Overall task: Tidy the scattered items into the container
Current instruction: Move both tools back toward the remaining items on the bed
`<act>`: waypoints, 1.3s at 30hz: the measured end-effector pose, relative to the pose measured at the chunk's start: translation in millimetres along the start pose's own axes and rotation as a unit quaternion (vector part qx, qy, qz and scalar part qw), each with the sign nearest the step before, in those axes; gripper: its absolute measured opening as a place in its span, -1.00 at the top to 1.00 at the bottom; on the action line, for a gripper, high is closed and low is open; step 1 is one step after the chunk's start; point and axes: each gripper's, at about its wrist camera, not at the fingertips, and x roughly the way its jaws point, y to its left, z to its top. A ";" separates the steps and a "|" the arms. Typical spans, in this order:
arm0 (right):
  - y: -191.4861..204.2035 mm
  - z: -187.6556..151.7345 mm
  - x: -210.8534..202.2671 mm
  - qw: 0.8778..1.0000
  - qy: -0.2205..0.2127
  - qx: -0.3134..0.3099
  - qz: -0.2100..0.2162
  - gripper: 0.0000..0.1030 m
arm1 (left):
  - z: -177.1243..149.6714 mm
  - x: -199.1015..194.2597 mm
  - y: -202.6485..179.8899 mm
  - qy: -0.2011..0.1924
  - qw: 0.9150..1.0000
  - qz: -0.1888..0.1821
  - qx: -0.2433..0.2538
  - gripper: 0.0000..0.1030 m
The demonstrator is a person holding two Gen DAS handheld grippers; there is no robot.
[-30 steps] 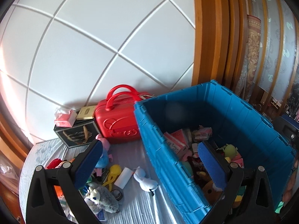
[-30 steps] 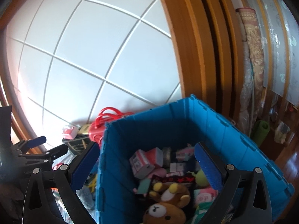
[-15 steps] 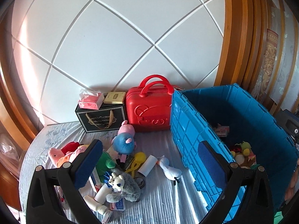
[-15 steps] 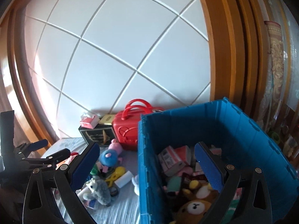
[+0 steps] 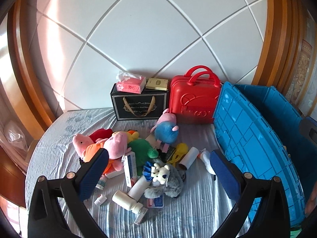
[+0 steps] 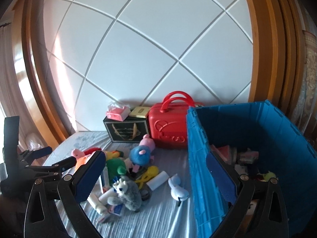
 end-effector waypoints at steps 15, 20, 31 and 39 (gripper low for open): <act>108.7 -53.5 57.3 0.997 0.054 -0.034 0.043 -0.99 | -72.4 28.9 137.0 0.070 0.995 0.055 -0.048 -1.00; 135.2 -78.9 84.5 0.994 0.084 -0.039 0.054 -0.99 | -98.4 44.8 173.0 0.096 0.992 0.065 -0.053 -1.00; 189.7 -141.7 130.2 0.985 0.148 -0.045 0.071 -0.99 | -155.9 86.5 230.9 0.142 0.986 0.060 -0.062 -0.96; 209.2 -181.1 155.4 0.982 0.178 -0.037 0.057 -0.99 | -187.3 120.5 266.1 0.162 0.983 0.053 -0.071 -0.80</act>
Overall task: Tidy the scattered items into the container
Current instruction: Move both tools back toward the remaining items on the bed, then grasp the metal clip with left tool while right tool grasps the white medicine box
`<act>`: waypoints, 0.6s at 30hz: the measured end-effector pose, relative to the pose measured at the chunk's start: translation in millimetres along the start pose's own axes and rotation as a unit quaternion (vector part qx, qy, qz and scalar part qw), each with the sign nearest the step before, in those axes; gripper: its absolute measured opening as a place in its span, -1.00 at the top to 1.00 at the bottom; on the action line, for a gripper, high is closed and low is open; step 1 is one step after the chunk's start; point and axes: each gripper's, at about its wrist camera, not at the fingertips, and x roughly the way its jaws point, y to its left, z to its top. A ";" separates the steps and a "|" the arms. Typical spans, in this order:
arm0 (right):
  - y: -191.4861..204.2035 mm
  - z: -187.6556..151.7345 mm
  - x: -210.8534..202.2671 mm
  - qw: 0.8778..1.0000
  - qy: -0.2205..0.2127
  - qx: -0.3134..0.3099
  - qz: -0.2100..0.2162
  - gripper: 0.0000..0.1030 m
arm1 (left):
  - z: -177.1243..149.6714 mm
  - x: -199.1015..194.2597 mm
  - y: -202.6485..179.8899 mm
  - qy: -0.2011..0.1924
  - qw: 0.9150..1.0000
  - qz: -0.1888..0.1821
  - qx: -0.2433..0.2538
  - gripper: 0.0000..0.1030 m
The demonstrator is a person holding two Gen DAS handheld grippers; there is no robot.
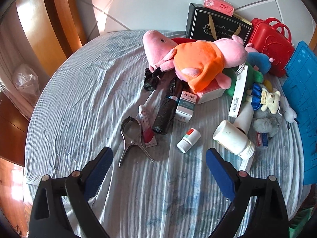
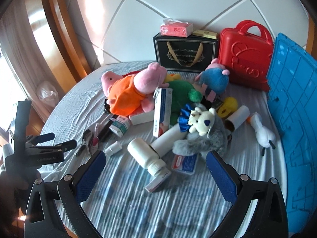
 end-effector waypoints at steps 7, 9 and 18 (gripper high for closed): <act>9.2 -29.0 32.5 0.999 0.037 0.011 -0.006 -0.99 | -10.5 45.1 20.1 0.004 1.000 0.001 -0.001 -0.37; 10.2 -37.3 42.1 0.999 0.047 0.016 -0.008 -0.99 | -13.3 58.4 24.2 0.009 1.000 0.002 -0.002 -0.22; 14.7 -67.1 80.2 0.996 0.077 0.040 -0.010 -0.99 | -13.8 94.5 37.5 0.017 1.000 0.005 0.002 -0.02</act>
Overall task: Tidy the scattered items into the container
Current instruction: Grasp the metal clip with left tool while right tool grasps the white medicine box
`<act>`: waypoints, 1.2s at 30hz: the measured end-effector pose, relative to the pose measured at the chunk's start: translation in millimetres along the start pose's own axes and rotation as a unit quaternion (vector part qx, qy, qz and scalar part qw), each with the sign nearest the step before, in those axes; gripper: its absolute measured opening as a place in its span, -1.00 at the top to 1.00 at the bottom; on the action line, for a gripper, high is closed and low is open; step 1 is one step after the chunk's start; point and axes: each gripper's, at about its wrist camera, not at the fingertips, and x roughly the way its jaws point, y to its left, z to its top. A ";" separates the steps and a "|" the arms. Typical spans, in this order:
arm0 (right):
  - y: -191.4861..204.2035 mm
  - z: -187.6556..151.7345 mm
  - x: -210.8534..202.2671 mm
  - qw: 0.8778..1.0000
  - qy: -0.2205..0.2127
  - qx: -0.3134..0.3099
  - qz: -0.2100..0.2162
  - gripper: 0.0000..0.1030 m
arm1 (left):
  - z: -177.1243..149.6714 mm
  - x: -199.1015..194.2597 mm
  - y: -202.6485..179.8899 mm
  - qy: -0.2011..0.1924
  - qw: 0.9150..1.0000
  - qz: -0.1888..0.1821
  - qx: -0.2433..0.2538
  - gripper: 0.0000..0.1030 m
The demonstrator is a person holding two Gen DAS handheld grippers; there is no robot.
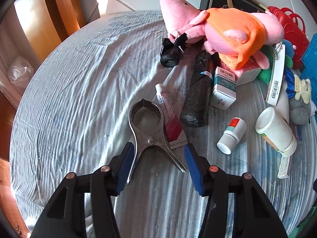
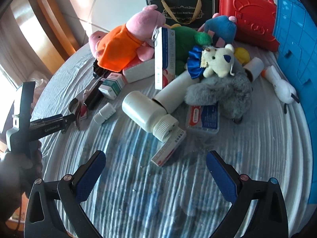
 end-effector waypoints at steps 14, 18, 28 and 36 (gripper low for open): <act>6.6 -12.9 50.5 0.999 0.032 0.029 -0.011 -0.99 | 11.6 15.3 1.7 -0.025 1.000 0.000 0.011 0.33; 5.8 -11.0 61.5 0.999 0.034 0.032 -0.017 -0.99 | 14.4 18.1 3.9 -0.033 0.999 -0.004 0.012 0.32; -1.2 -11.6 81.5 0.997 0.041 0.055 -0.037 -0.99 | 16.2 33.2 3.9 -0.023 0.999 -0.009 0.028 0.27; -3.5 -7.4 92.8 0.996 0.031 0.043 -0.068 -0.76 | 9.7 26.8 8.4 -0.025 0.999 -0.014 0.026 0.29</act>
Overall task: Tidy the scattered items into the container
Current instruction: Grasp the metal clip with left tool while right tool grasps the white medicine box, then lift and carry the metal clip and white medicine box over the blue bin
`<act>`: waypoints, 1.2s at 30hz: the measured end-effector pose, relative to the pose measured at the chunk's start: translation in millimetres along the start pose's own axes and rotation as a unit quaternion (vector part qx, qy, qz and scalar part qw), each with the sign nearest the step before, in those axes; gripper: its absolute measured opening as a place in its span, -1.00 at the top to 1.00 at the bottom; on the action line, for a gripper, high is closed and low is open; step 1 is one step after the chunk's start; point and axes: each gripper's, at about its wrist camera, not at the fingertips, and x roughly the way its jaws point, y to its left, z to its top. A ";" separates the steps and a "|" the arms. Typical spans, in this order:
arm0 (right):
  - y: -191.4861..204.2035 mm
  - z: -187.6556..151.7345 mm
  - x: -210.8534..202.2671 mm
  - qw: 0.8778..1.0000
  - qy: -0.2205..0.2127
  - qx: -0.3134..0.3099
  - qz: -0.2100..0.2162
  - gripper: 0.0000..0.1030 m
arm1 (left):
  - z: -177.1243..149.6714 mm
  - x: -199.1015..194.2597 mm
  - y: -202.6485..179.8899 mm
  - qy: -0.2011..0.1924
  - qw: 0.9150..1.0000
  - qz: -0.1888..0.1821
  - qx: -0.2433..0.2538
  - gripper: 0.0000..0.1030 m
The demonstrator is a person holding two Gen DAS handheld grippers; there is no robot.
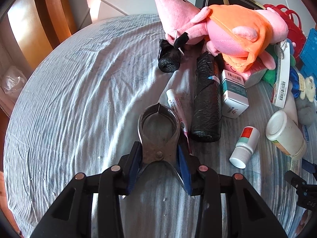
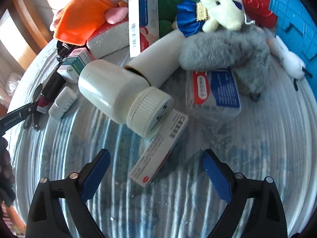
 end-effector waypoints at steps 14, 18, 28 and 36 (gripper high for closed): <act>-16.9 -16.8 -14.4 0.999 -0.011 -0.045 -0.020 0.58 | -24.8 -13.7 -6.2 -0.002 1.000 0.004 0.008 0.29; -14.6 -21.8 -17.8 0.999 -0.006 -0.050 -0.015 0.64 | -27.6 -13.6 -0.6 0.000 1.000 0.009 0.001 0.29; 2.6 -33.9 -33.0 0.998 0.007 -0.062 0.005 0.66 | -33.8 -26.1 11.5 -0.003 1.000 0.009 -0.014 0.29; 13.6 -38.7 -55.6 0.997 -0.003 -0.076 0.027 0.67 | -40.8 -38.7 18.2 -0.008 1.000 0.014 -0.022 0.30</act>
